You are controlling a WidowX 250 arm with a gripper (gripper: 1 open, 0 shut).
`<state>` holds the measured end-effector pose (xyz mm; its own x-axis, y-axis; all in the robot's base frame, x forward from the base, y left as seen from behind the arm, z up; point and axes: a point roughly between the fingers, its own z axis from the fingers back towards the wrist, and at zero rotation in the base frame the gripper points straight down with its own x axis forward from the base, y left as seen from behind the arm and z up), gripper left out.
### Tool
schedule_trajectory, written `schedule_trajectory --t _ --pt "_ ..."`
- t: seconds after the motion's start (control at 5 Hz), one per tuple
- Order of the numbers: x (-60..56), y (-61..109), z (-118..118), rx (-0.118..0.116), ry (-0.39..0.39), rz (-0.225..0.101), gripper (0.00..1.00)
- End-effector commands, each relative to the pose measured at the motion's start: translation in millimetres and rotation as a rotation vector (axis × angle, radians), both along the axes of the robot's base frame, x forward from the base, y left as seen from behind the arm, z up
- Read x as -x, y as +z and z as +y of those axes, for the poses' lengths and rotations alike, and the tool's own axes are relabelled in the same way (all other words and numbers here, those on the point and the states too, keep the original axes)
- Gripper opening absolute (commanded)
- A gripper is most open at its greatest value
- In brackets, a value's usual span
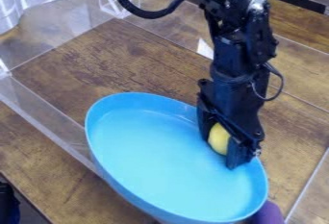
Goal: Put the purple eggplant on the blue tray
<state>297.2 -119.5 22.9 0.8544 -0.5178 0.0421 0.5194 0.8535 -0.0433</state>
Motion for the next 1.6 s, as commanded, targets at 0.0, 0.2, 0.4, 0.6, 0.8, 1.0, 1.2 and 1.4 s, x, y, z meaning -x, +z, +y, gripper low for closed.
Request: schedule_trajectory --t 0.0,0.2,0.4,0.6,0.8,1.0,1.2,1.4 --pt "4.6 -3.1 -5 -0.016 -0.035 0.016 0.00" --pt "2.2 -1.8 -4 -0.020 -0.040 0.006 0.00" --pt "-0.3 -1.1 -4 -0.023 -0.045 -0.002 0.00" --pt "-2.8 -0.8 -4 -0.026 -0.049 -0.009 0.00" --pt "-5.4 -1.0 -4 -0.027 -0.055 -0.016 0.00" --pt "-8.0 -1.2 -5 -0.027 -0.060 -0.023 0.00" --pt "-10.5 -1.6 -5 -0.027 -0.066 -0.029 0.00" --pt "-13.1 -1.9 -6 -0.027 -0.071 -0.036 0.00"
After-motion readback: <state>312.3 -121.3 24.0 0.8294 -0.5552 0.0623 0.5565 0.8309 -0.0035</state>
